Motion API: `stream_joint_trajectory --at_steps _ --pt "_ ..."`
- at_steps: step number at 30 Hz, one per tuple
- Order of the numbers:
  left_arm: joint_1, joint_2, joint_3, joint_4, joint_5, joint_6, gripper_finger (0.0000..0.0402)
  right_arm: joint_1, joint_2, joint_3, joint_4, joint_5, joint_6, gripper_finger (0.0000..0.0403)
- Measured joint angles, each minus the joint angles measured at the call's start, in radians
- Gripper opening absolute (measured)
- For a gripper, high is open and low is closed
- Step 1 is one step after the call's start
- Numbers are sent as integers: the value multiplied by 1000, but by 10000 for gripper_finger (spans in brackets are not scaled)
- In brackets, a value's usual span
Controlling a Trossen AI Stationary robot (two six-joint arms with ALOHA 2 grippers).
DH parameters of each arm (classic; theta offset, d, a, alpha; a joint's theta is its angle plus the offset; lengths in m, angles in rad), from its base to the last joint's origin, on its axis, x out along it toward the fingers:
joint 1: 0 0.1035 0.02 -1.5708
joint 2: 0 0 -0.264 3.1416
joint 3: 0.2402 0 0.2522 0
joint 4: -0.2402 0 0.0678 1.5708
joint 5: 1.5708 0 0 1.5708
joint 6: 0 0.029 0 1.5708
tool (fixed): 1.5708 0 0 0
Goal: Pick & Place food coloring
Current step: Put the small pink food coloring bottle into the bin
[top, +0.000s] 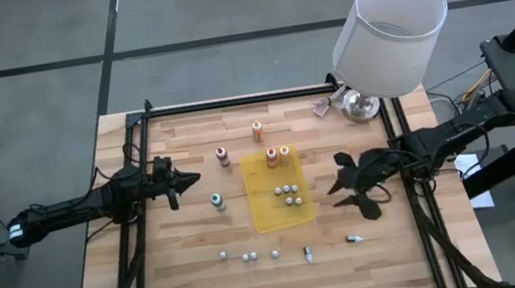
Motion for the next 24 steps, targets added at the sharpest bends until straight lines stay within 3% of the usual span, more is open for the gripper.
stream_joint_trajectory --at_steps 5,13,24 --pt "0 1 0 0 0 0 0 92 -31 -40 -1 8 40 164" --pt "0 1 0 0 0 0 0 227 -13 -53 -5 125 172 164" --pt "0 1 0 0 0 0 0 293 51 -21 -98 93 360 164"
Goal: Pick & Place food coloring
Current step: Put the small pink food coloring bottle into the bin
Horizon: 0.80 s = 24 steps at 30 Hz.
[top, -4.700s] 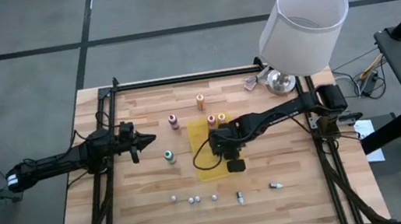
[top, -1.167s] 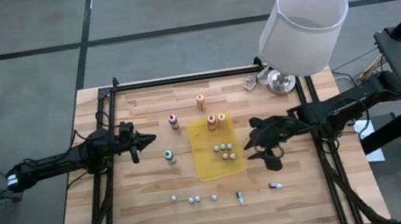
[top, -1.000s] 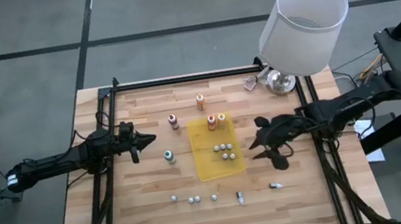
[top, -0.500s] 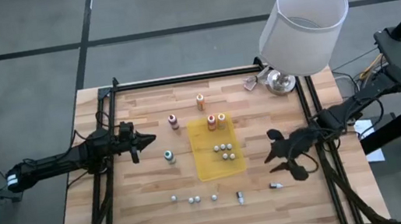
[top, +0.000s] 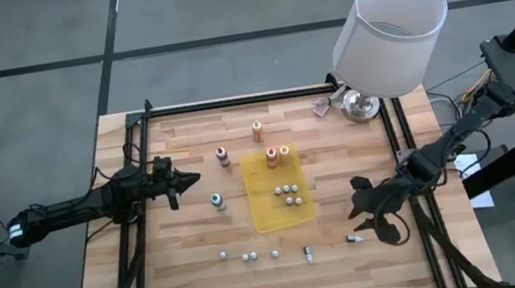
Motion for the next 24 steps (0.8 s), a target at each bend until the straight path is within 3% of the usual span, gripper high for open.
stream_joint_trajectory --at_steps 10,15,24 --pt "0 0 0 0 0 0 0 -1 169 143 -245 -27 52 164" --pt "0 0 0 0 0 0 0 -1 271 181 -244 -127 63 164" --pt "0 0 0 0 0 0 0 -1 386 207 -241 -134 77 164"
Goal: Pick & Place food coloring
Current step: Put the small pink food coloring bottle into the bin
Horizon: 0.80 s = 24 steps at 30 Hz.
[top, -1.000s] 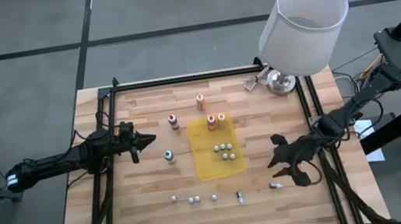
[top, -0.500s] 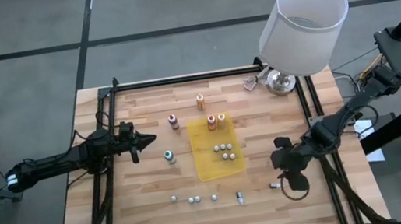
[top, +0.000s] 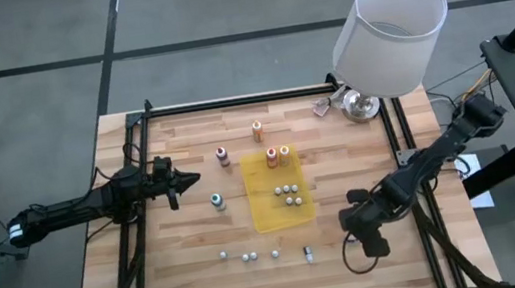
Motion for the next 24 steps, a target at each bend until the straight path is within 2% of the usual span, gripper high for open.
stream_joint_trajectory --at_steps 15,24 --pt "0 0 0 0 0 0 0 0 104 -2 24 -11 -1 164" --pt "0 0 0 0 0 0 0 0 124 -2 75 -16 -16 164"
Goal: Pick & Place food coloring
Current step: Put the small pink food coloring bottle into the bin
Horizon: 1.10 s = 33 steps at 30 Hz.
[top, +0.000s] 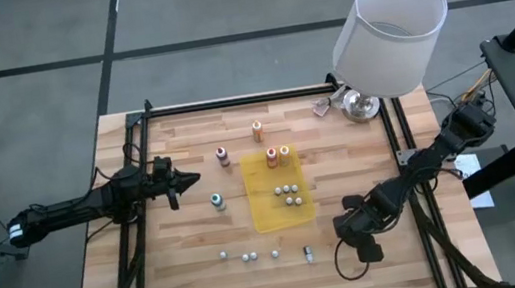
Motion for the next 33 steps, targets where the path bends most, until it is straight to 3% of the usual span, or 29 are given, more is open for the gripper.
stream_joint_trajectory --at_steps 33 --pt "0 0 0 0 0 0 0 0 -2 -3 9 -27 -21 164"
